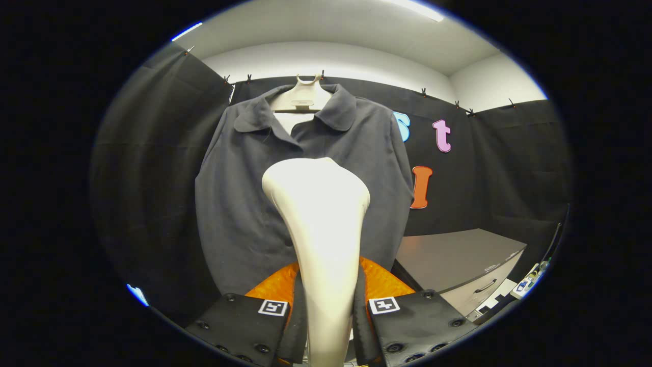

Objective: Iron the clothes twice with a garment steamer, once on the left side and once on the right side.

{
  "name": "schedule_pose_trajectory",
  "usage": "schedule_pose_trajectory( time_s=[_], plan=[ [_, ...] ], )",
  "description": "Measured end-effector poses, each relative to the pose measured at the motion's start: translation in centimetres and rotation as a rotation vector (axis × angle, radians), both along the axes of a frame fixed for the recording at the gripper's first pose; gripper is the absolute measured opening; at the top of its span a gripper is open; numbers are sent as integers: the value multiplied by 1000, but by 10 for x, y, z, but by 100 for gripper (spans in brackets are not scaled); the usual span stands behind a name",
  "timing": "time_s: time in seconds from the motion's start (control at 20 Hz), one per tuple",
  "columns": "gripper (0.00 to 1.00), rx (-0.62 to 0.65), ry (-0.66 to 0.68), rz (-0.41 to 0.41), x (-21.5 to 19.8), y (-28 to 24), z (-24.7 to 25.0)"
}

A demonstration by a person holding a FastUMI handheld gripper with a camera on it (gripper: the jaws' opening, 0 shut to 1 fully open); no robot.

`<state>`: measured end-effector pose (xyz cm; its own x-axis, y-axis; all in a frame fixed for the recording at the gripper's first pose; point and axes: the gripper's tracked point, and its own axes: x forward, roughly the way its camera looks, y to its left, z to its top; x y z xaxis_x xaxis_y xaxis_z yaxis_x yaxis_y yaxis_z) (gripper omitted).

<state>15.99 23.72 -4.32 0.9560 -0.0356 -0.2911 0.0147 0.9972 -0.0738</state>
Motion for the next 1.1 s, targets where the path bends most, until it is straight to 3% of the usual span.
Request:
schedule_pose_trajectory(
  time_s=[0.6,1.1],
  plan=[
    [44,-15,-39,-107,-24,-76,33],
    [44,-21,-40,-93,-31,-73,33]
  ],
)
